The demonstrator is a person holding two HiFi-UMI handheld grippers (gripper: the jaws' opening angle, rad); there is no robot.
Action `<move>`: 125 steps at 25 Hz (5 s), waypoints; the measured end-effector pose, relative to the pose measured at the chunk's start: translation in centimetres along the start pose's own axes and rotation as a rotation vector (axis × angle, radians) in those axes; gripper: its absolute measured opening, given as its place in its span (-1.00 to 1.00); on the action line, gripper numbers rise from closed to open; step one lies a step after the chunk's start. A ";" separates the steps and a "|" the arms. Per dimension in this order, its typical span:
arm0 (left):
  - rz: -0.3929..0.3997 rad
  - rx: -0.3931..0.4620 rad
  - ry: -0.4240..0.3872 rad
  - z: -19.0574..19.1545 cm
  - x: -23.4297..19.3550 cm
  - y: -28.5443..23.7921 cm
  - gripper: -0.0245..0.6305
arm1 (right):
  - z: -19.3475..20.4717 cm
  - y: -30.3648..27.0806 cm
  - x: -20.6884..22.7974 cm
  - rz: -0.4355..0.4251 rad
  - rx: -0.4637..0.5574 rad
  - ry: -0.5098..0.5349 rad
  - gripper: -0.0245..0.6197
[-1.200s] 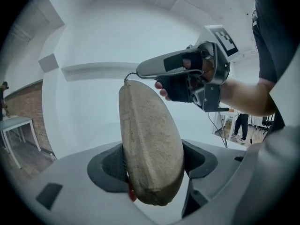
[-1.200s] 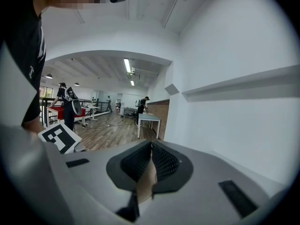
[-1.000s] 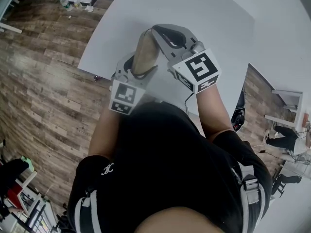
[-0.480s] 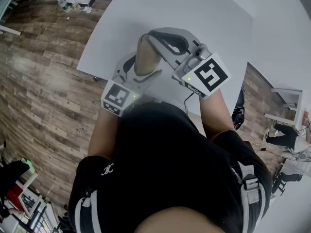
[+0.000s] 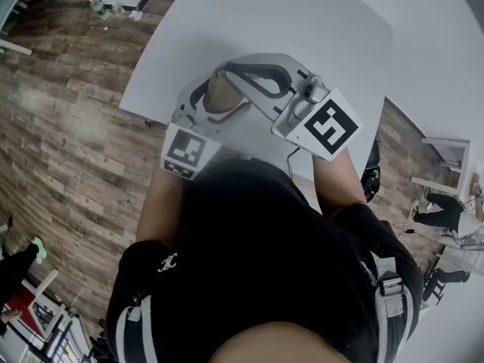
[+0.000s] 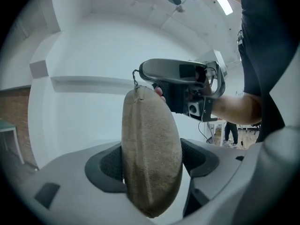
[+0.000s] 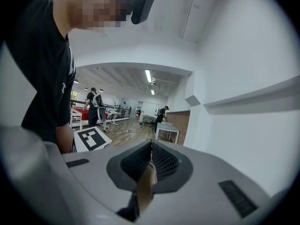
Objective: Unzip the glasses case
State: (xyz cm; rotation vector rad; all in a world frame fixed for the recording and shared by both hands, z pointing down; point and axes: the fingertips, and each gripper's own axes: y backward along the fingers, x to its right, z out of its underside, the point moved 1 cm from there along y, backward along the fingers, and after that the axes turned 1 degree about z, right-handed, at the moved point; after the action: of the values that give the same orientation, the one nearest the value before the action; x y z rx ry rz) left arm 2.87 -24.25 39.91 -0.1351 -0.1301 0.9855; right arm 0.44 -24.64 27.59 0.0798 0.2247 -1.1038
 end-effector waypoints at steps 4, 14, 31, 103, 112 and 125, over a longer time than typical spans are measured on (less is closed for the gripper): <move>0.027 -0.013 0.016 0.4 0.2 0.2 0.11 | 0.5 0.1 0.1 0.002 -0.014 -0.011 -0.87; 0.015 -0.036 0.065 0.4 0.4 0.7 0.07 | 1.2 0.4 1.4 0.042 -0.065 0.017 -0.87; 0.094 0.005 0.187 -0.2 1.0 1.6 0.03 | 4.4 4.1 5.2 0.175 -0.156 -0.122 -0.87; 0.182 0.466 1.418 1.4 -9.1 0.4 0.02 | 14.3 -0.9 -11.1 -0.273 -0.395 -0.290 -0.88; 0.324 0.532 1.354 -1.1 -8.0 0.6 0.02 | 14.8 0.9 -9.5 -0.145 -0.379 -0.208 -0.87; 0.384 0.412 1.157 -1.6 -4.5 -0.5 0.03 | 13.0 2.6 -2.8 0.083 -0.064 -0.903 -0.06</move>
State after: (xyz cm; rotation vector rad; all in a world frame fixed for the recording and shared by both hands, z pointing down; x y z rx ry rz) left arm 1.08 -28.38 38.24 -0.3377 1.1872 1.1566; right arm 3.31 -23.27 40.74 -0.4584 -0.5484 -0.9538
